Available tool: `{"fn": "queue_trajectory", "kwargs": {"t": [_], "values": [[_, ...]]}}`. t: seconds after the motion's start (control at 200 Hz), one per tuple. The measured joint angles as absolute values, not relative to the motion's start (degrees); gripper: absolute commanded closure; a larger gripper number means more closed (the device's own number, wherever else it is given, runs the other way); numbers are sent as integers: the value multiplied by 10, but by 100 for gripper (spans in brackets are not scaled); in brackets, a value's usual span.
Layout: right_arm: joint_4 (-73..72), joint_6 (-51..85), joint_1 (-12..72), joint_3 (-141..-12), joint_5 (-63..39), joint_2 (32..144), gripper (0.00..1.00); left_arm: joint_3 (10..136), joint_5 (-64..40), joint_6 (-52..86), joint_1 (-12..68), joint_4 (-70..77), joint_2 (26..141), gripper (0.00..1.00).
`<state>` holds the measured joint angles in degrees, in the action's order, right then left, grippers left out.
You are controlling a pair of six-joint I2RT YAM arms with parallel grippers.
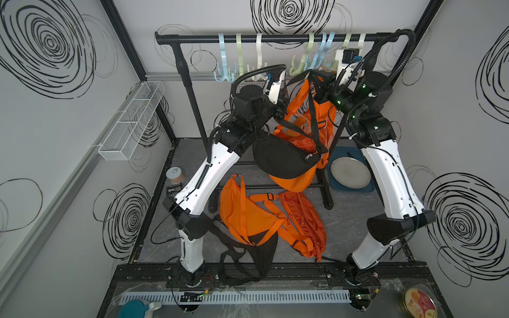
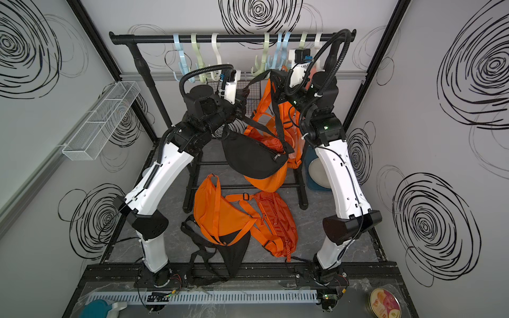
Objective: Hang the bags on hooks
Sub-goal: Hang the bag on the hook.
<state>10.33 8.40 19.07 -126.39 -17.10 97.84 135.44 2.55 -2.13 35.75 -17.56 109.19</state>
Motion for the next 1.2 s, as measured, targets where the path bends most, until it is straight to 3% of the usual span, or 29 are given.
{"fn": "queue_trajectory", "kwargs": {"t": [0.295, 0.4, 0.665, 1.006, 1.156, 1.201], "values": [[87, 96, 206, -1240, -173, 968, 100, 1354, 10, -12, 333, -183, 1094, 100], [93, 99, 207, -1244, -173, 969, 85, 1354, 4, -10, 331, -183, 1099, 100], [107, 102, 207, -1235, -171, 966, 72, 1354, 0, -9, 328, -207, 1118, 100], [88, 97, 229, -1054, -176, 873, 51, 1360, 0, 0, 298, -204, 1124, 100], [69, 94, 242, -946, -180, 808, 48, 1405, -5, 6, 295, -196, 1159, 100], [66, 95, 243, -919, -182, 794, 47, 1406, -9, 8, 295, -196, 1165, 93]]}}
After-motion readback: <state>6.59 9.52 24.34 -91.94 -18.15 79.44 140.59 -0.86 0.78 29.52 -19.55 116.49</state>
